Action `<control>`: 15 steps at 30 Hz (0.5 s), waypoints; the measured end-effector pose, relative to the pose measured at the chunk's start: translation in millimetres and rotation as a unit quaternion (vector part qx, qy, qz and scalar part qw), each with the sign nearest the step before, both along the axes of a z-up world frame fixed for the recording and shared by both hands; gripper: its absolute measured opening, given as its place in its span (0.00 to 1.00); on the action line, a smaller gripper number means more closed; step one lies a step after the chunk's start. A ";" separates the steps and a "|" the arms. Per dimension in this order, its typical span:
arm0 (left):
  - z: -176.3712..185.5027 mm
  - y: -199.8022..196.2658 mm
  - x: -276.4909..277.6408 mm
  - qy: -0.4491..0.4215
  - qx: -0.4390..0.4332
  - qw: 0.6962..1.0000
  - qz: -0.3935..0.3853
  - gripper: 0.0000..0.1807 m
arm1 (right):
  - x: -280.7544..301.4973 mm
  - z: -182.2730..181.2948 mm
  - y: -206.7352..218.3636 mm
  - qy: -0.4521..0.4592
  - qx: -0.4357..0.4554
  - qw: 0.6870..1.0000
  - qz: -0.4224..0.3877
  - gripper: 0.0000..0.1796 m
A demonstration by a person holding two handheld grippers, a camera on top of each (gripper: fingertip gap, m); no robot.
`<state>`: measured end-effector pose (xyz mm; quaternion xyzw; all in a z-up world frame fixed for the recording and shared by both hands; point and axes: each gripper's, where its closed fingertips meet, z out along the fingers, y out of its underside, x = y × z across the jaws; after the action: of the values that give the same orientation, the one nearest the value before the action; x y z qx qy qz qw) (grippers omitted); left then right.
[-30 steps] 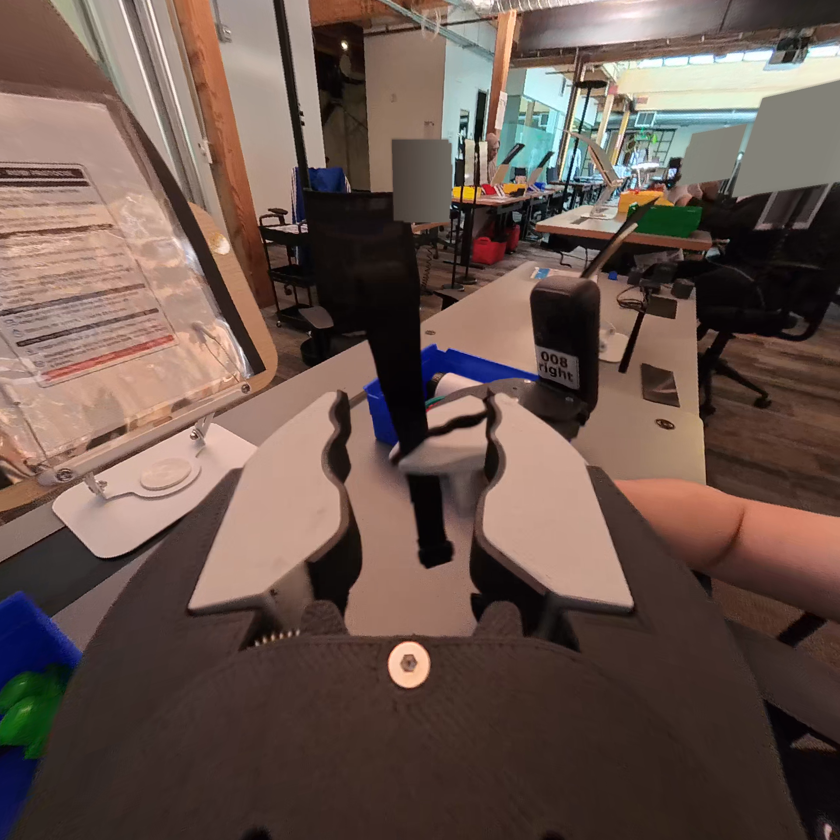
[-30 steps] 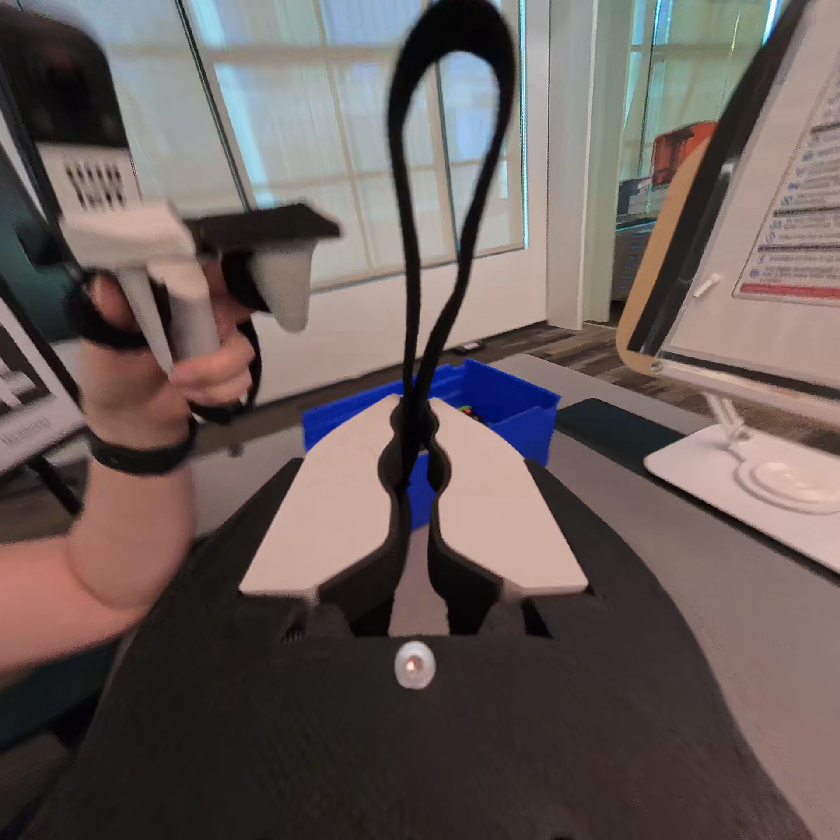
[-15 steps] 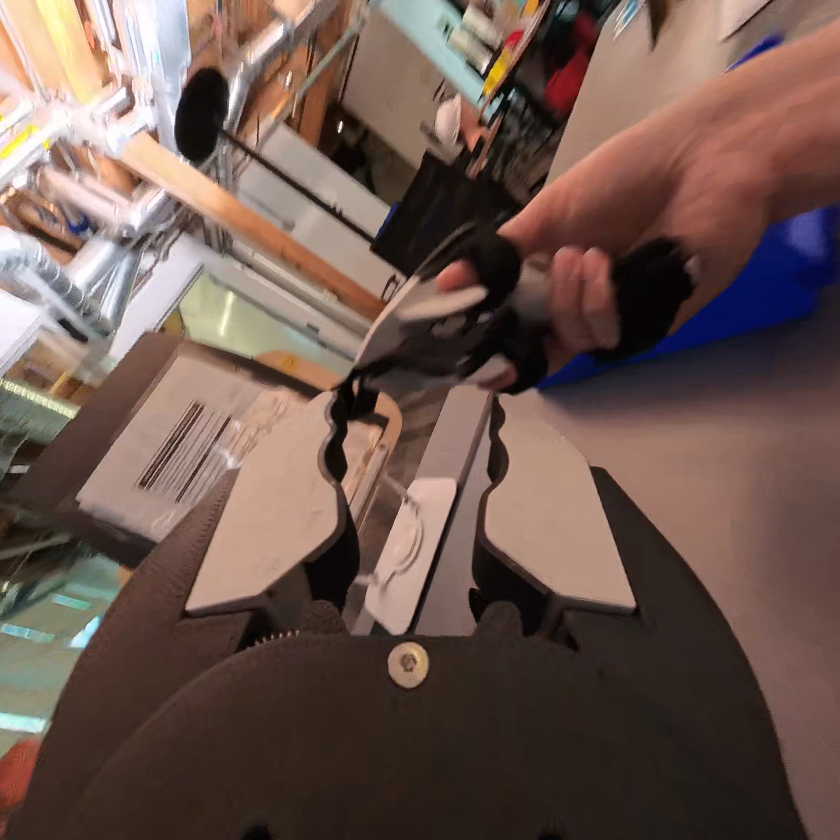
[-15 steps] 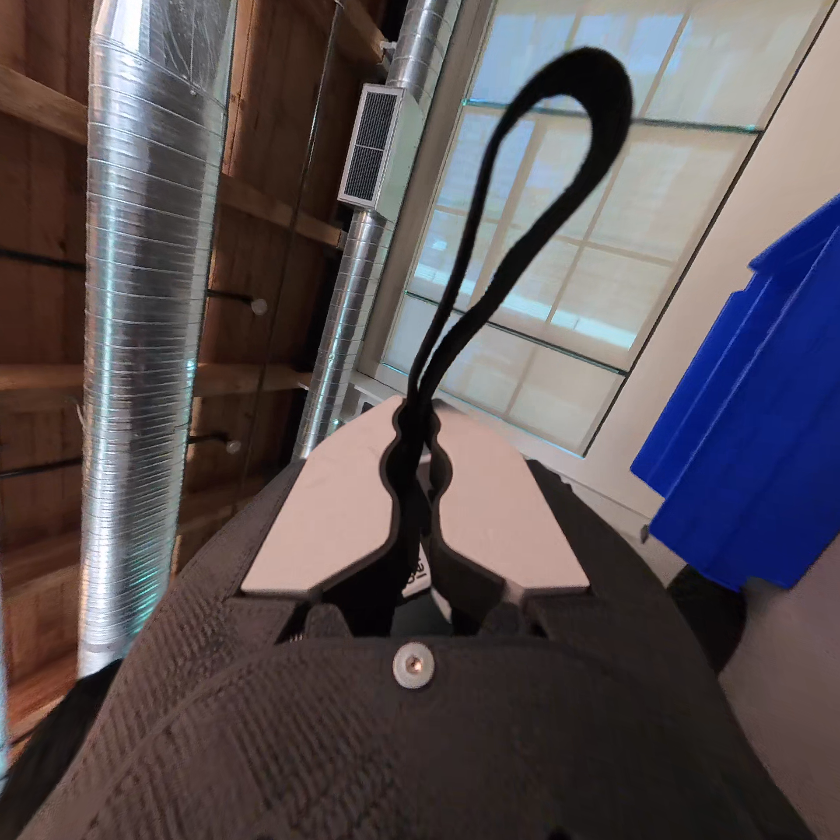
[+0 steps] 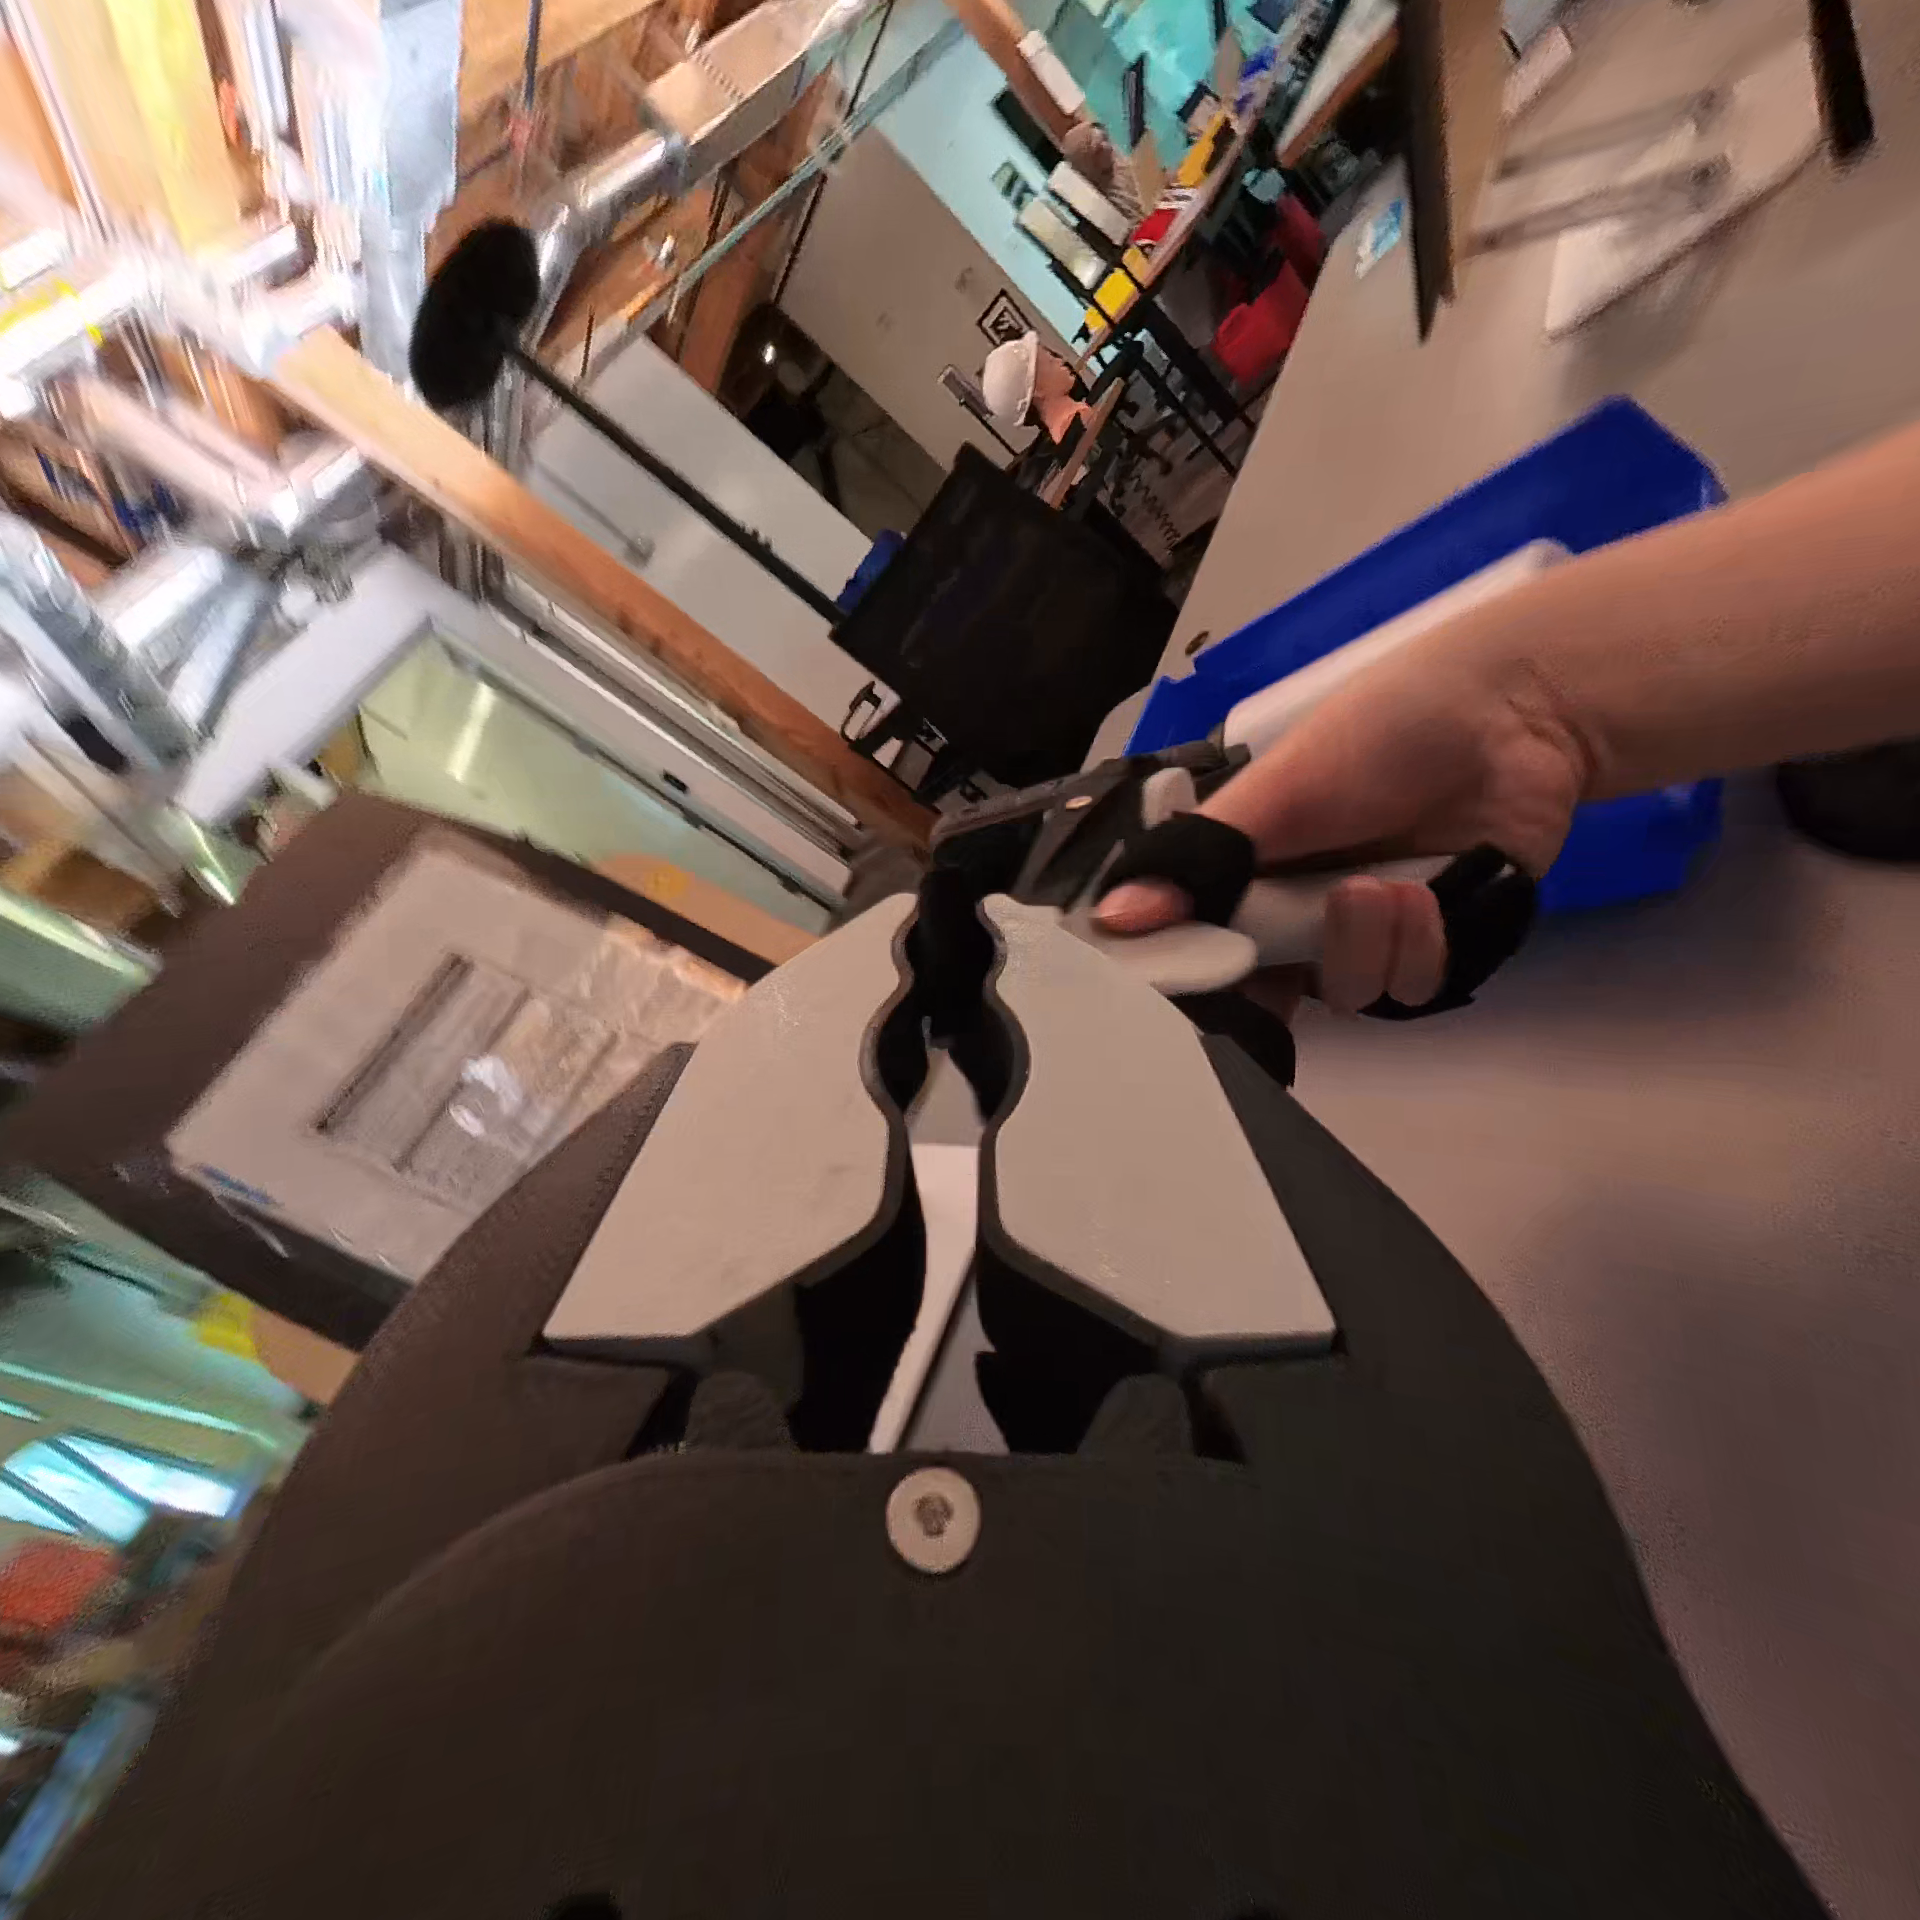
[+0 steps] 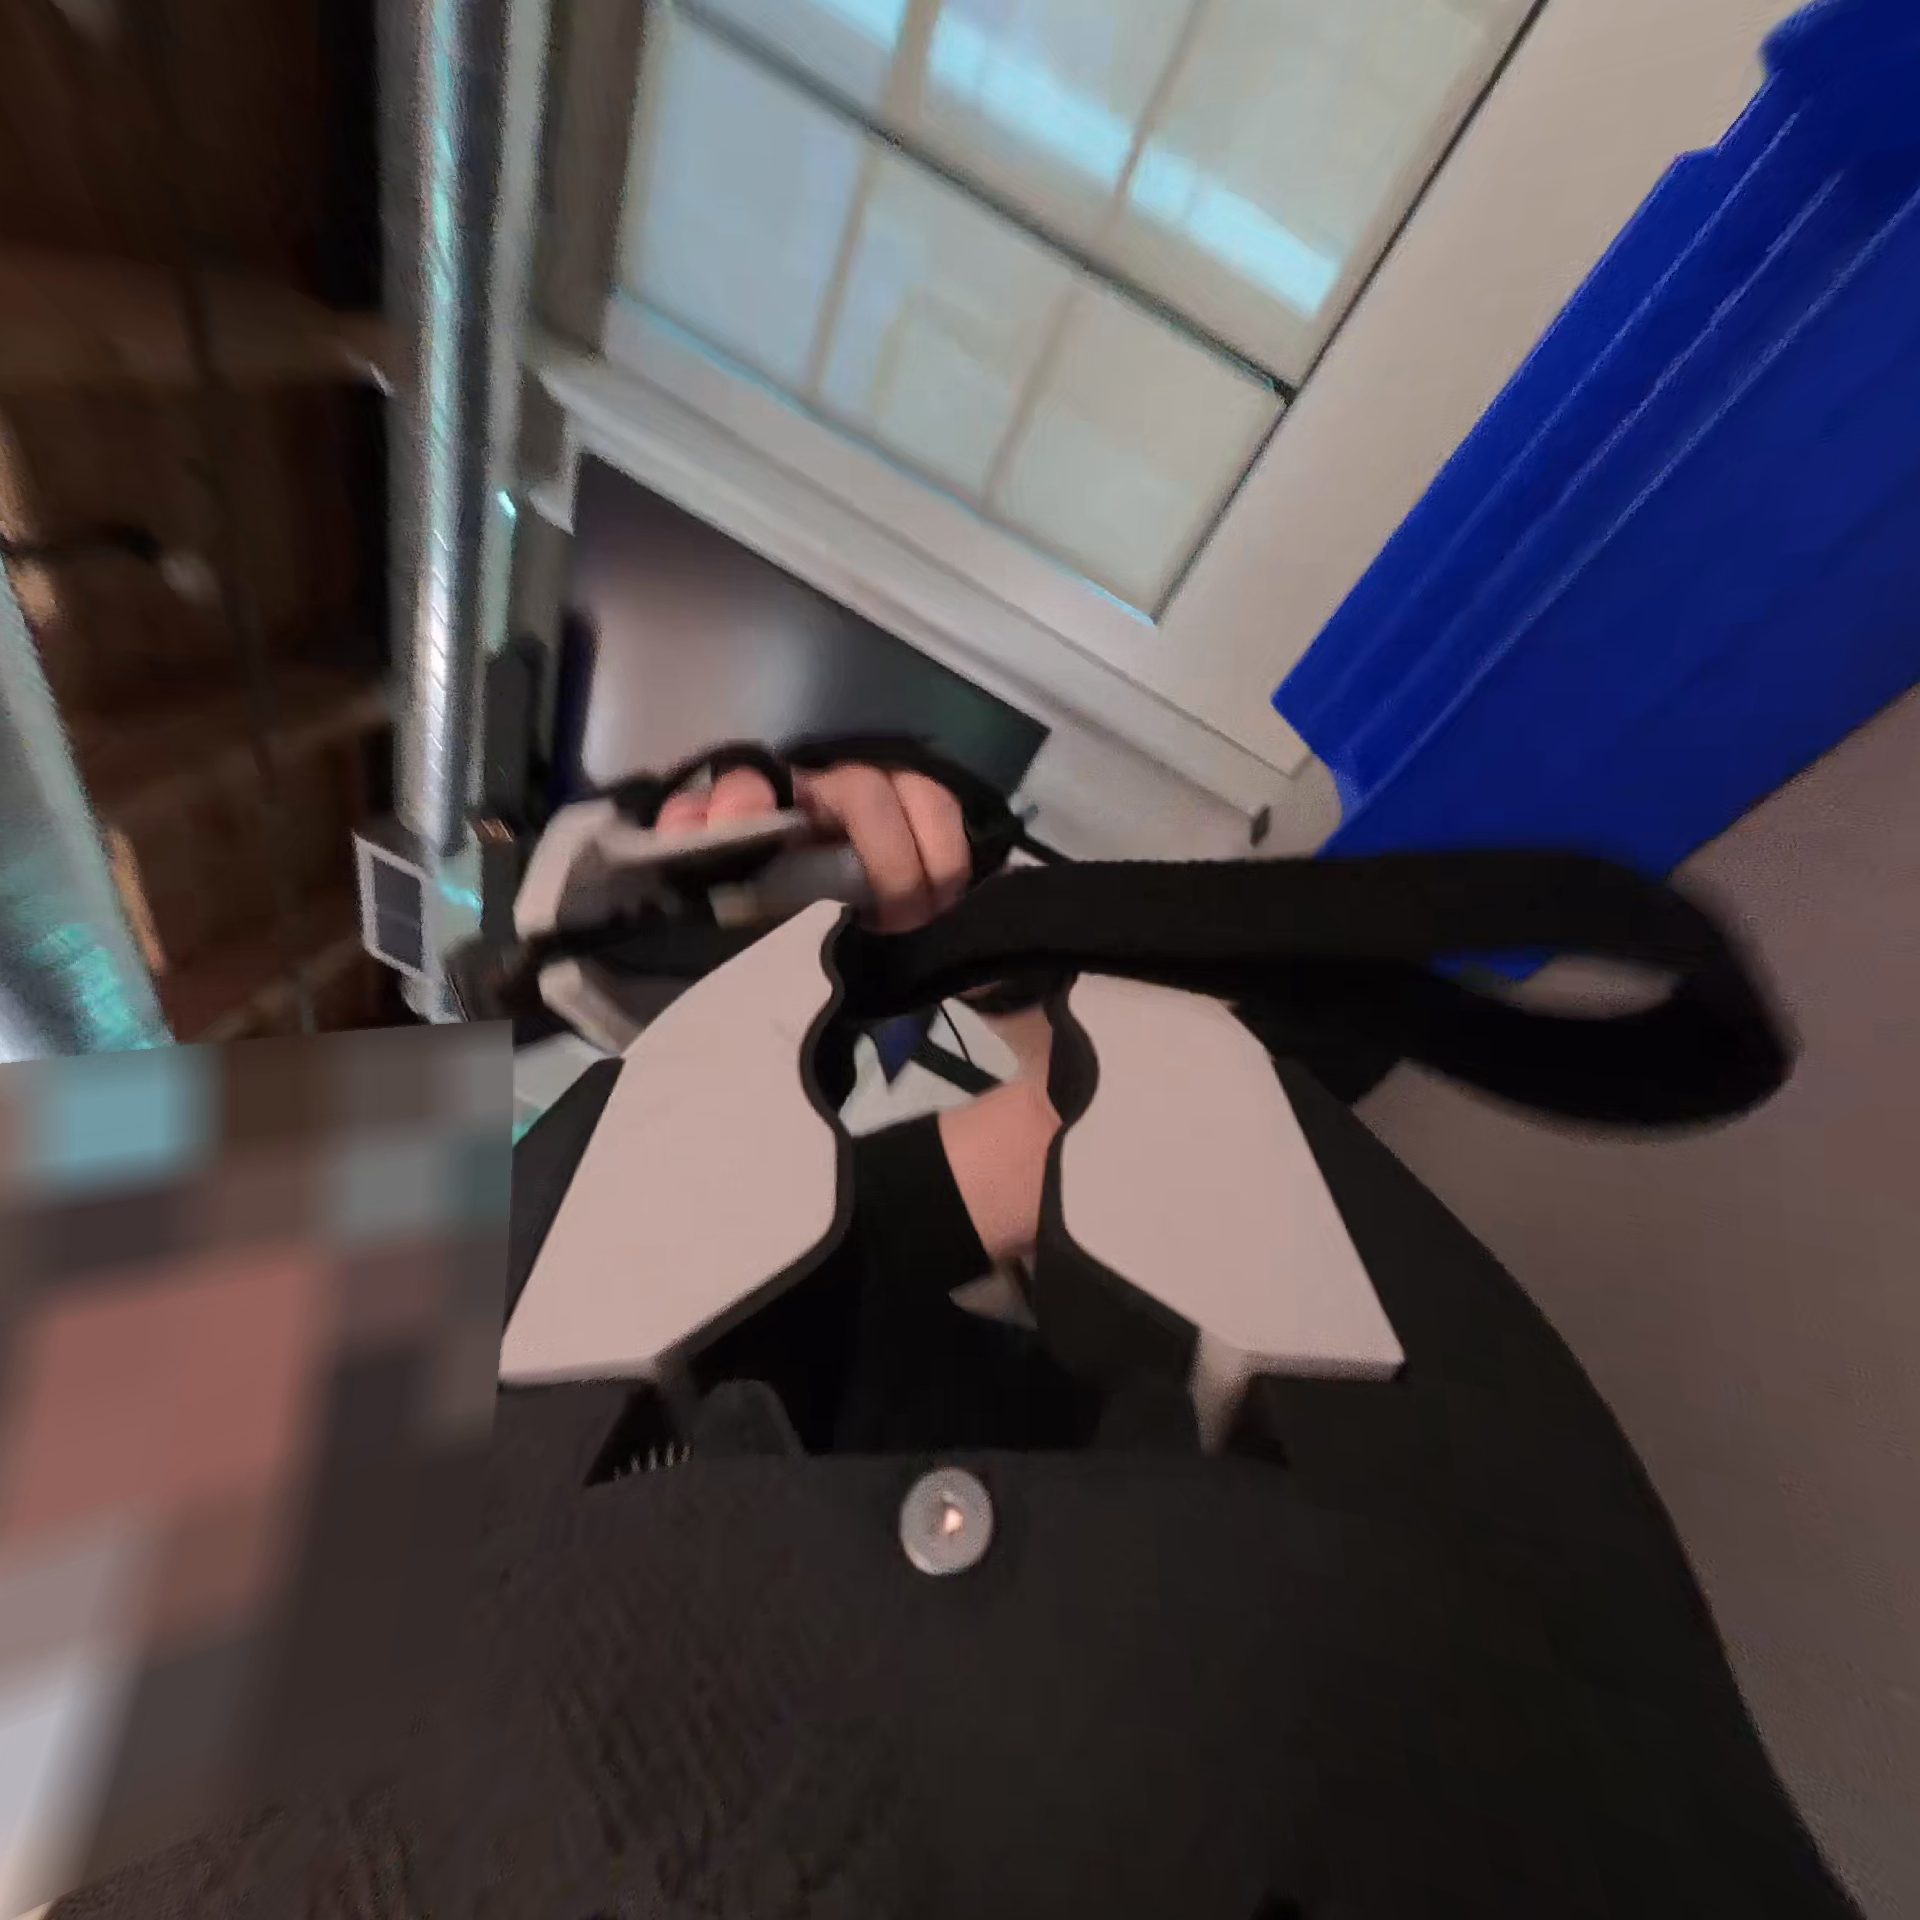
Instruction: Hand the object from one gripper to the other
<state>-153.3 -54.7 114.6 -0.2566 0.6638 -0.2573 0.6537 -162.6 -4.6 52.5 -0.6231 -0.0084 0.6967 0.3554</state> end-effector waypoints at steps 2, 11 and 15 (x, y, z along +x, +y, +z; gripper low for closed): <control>13.7 14.3 -7.2 0.000 -0.084 0.996 0.008 0.02 | 0.6 -0.8 -3.6 -0.053 0.017 0.998 -0.001 0.20; 51.9 93.9 -47.5 -0.052 -0.386 0.921 0.019 0.02 | 28.3 -2.0 1.2 -0.374 0.156 0.903 -0.145 0.23; 56.9 119.1 -63.0 -0.067 -0.498 0.865 -0.013 0.02 | 32.1 10.7 7.9 -0.523 0.282 0.769 -0.236 0.24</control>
<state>-216.3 64.4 171.6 -0.5217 0.4049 -0.5784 0.4789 -130.5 3.4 63.2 -0.7454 -0.2418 0.1235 0.6089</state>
